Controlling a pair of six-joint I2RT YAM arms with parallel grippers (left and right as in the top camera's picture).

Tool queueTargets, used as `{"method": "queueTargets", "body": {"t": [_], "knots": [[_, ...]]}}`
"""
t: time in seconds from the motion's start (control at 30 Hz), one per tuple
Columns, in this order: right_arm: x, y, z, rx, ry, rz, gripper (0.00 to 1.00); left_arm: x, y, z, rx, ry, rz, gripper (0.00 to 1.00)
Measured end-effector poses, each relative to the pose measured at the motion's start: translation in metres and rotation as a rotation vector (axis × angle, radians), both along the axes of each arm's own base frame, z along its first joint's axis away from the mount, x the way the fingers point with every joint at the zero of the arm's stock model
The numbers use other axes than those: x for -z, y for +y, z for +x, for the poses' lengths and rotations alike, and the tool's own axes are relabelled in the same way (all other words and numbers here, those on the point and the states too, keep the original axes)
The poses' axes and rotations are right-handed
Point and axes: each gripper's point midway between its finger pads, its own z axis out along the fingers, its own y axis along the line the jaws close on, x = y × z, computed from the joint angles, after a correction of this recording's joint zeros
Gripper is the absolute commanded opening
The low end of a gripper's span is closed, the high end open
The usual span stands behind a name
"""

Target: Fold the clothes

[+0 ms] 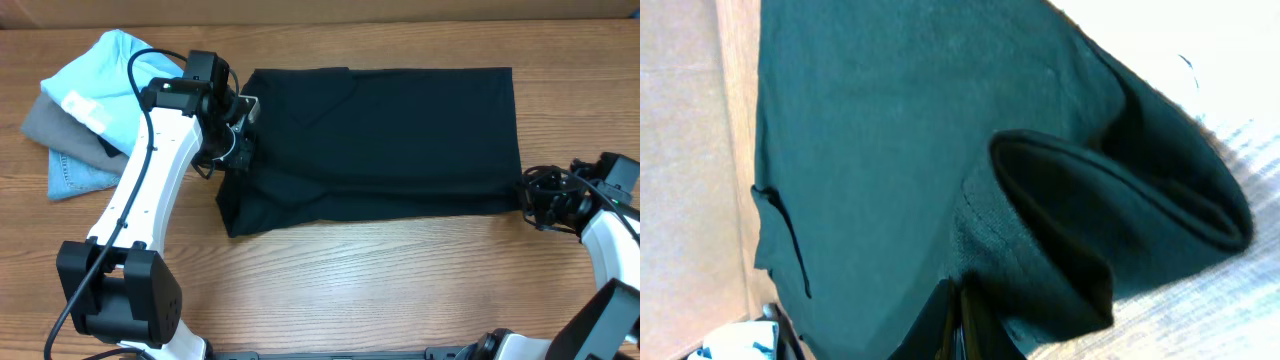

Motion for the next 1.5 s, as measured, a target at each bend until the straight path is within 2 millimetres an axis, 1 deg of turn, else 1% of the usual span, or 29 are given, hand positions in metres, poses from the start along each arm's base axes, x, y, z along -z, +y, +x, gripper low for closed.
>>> {"method": "queueTargets", "body": {"t": [0.07, 0.1, 0.13, 0.17, 0.2, 0.23, 0.27, 0.3, 0.33, 0.37, 0.4, 0.57, 0.63, 0.73, 0.8, 0.87, 0.97, 1.03, 1.1, 1.13, 1.27, 1.3, 1.37, 1.47, 1.5], "knots": [[0.002, -0.002, 0.004, 0.007, -0.004, -0.008, 0.06, 0.000, 0.001, 0.006, -0.002, -0.025, 0.007, 0.07], [0.002, -0.004, 0.006, 0.011, -0.012, -0.013, 0.09, -0.001, 0.001, 0.010, -0.002, -0.041, 0.009, 0.07], [0.000, -0.006, 0.009, 0.016, -0.025, -0.020, 0.16, -0.001, 0.001, 0.015, -0.003, -0.061, 0.009, 0.09], [-0.001, -0.007, 0.012, 0.018, -0.037, -0.028, 0.31, -0.001, 0.001, 0.019, -0.003, -0.073, 0.011, 0.12], [-0.003, -0.009, 0.014, 0.025, -0.047, -0.032, 0.52, -0.001, 0.001, 0.022, -0.004, -0.086, 0.012, 0.19], [-0.004, -0.011, 0.016, 0.026, -0.057, -0.040, 0.63, 0.000, 0.001, 0.025, -0.003, -0.095, 0.013, 0.26], [-0.005, -0.011, 0.017, 0.024, -0.064, -0.046, 0.69, 0.001, 0.001, 0.028, 0.002, -0.103, 0.017, 0.28], [-0.005, -0.012, 0.018, 0.024, -0.067, -0.049, 0.71, 0.002, 0.002, 0.029, -0.001, -0.105, 0.020, 0.30], [-0.005, -0.012, 0.018, 0.023, -0.068, -0.051, 0.72, 0.003, 0.002, 0.030, -0.002, -0.105, 0.022, 0.38], [-0.005, -0.012, 0.018, 0.021, -0.068, -0.051, 0.72, 0.003, 0.002, 0.030, -0.001, -0.104, 0.023, 0.47], [-0.005, -0.012, 0.018, 0.019, -0.068, -0.053, 0.73, 0.004, 0.003, 0.030, 0.003, -0.104, 0.027, 0.50], [-0.004, -0.010, 0.016, 0.007, -0.066, -0.047, 0.73, 0.006, 0.006, 0.024, 0.001, -0.080, 0.047, 0.55], [-0.005, -0.007, 0.016, -0.004, -0.072, -0.035, 0.73, 0.007, 0.009, 0.020, 0.001, -0.065, 0.060, 0.59], [-0.007, 0.001, 0.014, -0.037, -0.077, -0.005, 0.73, 0.008, 0.011, 0.017, 0.000, -0.050, 0.074, 0.61], [-0.007, 0.007, 0.011, -0.061, -0.075, 0.017, 0.73, 0.008, 0.012, 0.017, -0.001, -0.052, 0.080, 0.62], [-0.006, 0.012, 0.007, -0.082, -0.066, 0.035, 0.72, 0.007, 0.013, 0.021, -0.004, -0.065, 0.086, 0.59], [-0.004, 0.019, 0.000, -0.119, -0.051, 0.047, 0.72, 0.007, 0.013, 0.032, -0.007, -0.110, 0.086, 0.49], [-0.003, 0.022, -0.003, -0.136, -0.042, 0.052, 0.72, 0.012, 0.010, 0.036, -0.002, -0.121, 0.073, 0.41], [-0.002, 0.025, -0.005, -0.152, -0.040, 0.052, 0.71, 0.021, 0.003, 0.036, 0.009, -0.098, 0.035, 0.35], [-0.002, 0.026, -0.005, -0.160, -0.041, 0.050, 0.71, 0.026, -0.002, 0.033, 0.017, -0.074, 0.009, 0.34], [-0.002, 0.031, -0.005, -0.182, -0.043, 0.045, 0.71, 0.050, -0.027, 0.010, 0.073, 0.063, -0.077, 0.33], [-0.002, 0.031, -0.005, -0.183, -0.042, 0.044, 0.71, 0.053, -0.033, 0.006, 0.094, 0.081, -0.085, 0.33], [-0.001, 0.031, -0.005, -0.186, -0.042, 0.041, 0.71, 0.059, -0.047, -0.004, 0.147, 0.111, -0.089, 0.36], [-0.001, 0.030, -0.006, -0.185, -0.039, 0.036, 0.71, 0.064, -0.066, -0.015, 0.245, 0.123, -0.057, 0.45], [0.000, 0.030, -0.006, -0.186, -0.038, 0.035, 0.71, 0.067, -0.072, -0.018, 0.274, 0.124, -0.039, 0.47]]}}
